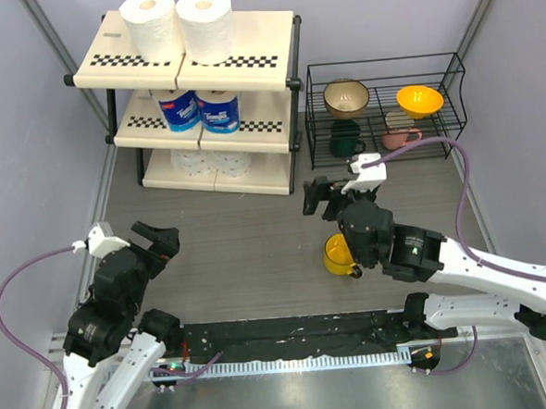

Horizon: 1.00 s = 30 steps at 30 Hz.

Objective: Place and organize the paper towels onto the shelf

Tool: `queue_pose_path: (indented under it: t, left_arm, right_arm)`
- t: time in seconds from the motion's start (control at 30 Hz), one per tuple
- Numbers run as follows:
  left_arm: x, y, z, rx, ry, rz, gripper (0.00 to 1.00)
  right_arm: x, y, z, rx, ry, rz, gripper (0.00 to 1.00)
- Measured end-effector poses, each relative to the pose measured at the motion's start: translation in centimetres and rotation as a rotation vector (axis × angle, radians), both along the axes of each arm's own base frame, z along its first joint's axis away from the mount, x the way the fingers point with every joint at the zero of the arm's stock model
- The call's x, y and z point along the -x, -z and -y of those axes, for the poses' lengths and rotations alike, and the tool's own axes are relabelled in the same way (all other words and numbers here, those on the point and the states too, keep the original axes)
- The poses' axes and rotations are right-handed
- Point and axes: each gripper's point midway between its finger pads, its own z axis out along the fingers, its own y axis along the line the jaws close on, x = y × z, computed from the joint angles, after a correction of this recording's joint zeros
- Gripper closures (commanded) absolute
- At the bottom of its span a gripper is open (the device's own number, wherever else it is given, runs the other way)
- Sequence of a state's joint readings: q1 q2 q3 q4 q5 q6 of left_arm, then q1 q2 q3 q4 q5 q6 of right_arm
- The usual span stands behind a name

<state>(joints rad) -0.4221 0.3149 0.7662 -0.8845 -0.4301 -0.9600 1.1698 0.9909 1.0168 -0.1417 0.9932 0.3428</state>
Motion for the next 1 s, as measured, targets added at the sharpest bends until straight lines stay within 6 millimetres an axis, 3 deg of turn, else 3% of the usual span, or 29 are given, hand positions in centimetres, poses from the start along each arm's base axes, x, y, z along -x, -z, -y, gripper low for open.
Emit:
queue_pose_path:
  t: [0.1,0.17,0.6,1.0]
  left_arm:
    - [-0.2,-0.1,0.0,-0.006,-0.002,0.004,0.0]
    - [-0.4,-0.1,0.0,-0.017,0.001,0.001,0.0]
    - [-1.5,1.0,0.3,-0.128,0.04,-0.074,0.0]
    - [-1.1,0.3,0.0,-0.15,0.056,-0.036,0.0]
  right_arm:
    - [0.9,2.9,2.5,0.065,0.03,-0.059,0.07]
    - [1.6,3.5,4.0,0.07,0.048,-0.087,0.07]
    - [6.1,1.8,13.5,-0.217,0.088,-0.135,0.07]
    - [7.9,2.2,18.2,-0.282,0.118,-0.14,0.08]
